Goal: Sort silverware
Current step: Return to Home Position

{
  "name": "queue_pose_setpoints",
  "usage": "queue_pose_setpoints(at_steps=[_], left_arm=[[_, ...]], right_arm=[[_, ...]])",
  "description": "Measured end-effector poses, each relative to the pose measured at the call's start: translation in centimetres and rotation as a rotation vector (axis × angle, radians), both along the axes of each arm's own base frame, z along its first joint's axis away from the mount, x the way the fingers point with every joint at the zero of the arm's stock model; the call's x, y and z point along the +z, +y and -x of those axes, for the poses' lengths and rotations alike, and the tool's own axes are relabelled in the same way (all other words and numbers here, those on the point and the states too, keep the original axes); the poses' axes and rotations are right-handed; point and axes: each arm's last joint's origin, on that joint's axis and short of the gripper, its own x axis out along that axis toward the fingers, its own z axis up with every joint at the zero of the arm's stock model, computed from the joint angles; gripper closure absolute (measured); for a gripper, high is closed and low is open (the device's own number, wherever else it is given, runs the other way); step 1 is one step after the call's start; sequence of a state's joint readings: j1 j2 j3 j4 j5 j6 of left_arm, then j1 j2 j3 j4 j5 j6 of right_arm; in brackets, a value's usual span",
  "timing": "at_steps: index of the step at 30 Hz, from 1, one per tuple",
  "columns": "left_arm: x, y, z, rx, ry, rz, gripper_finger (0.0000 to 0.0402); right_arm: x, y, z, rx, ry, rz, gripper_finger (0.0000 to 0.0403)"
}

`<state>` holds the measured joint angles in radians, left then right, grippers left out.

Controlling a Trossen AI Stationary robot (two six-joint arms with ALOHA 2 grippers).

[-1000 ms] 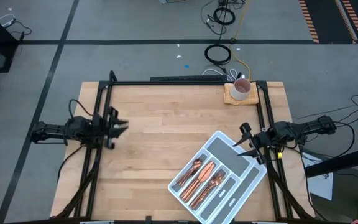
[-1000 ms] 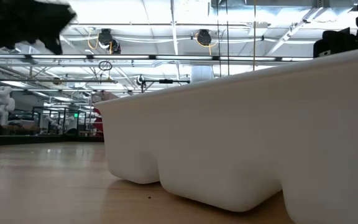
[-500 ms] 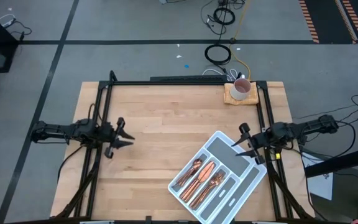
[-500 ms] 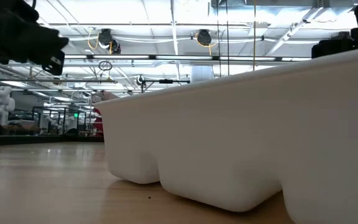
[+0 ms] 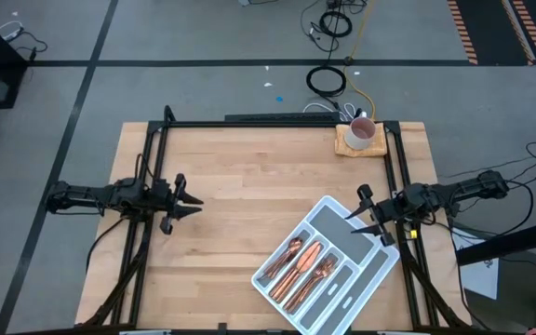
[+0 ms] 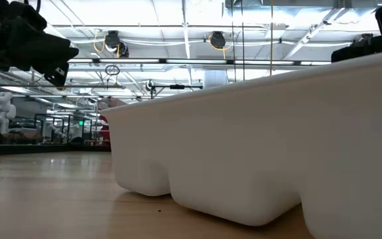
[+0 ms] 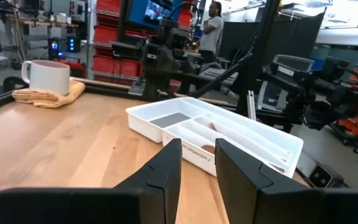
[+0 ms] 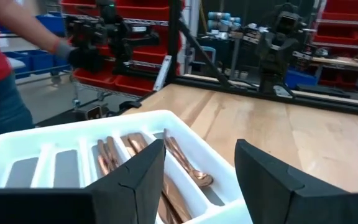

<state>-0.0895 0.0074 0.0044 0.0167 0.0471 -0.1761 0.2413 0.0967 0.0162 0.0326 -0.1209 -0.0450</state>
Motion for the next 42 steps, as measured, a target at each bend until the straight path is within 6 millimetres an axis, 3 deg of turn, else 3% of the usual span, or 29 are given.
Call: queue_pose_setpoints(at_steps=[8, 13, 32, 34, 38, 42], left_arm=[[0.0, 0.0, 0.0, 0.0, 0.0, 0.0, 0.03], [0.0, 0.0, 0.0, 0.0, 0.0, 0.0, 0.03], [0.0, 0.0, 0.0, 0.0, 0.0, 0.0, 0.03], [0.0, 0.0, 0.0, 0.0, 0.0, 0.0, 0.03], [0.0, 0.0, 0.0, 0.0, 0.0, 0.0, 0.03], [0.0, 0.0, 0.0, -0.001, 0.0, 0.0, 0.03]], right_arm=[[0.0, -0.1, 0.0, -0.022, 0.016, -0.038, 0.022], [0.0, -0.1, 0.0, -0.027, 0.057, -0.149, 0.022], [0.0, 0.0, 0.0, -0.024, 0.057, -0.153, 0.022], [0.1, 0.2, 0.1, 0.053, 0.053, -0.159, 0.022], [1.2, 1.0, 1.0, 0.49, 0.061, -0.197, 0.022], [1.3, 1.0, 1.1, 0.555, 0.038, -0.151, 0.022]])
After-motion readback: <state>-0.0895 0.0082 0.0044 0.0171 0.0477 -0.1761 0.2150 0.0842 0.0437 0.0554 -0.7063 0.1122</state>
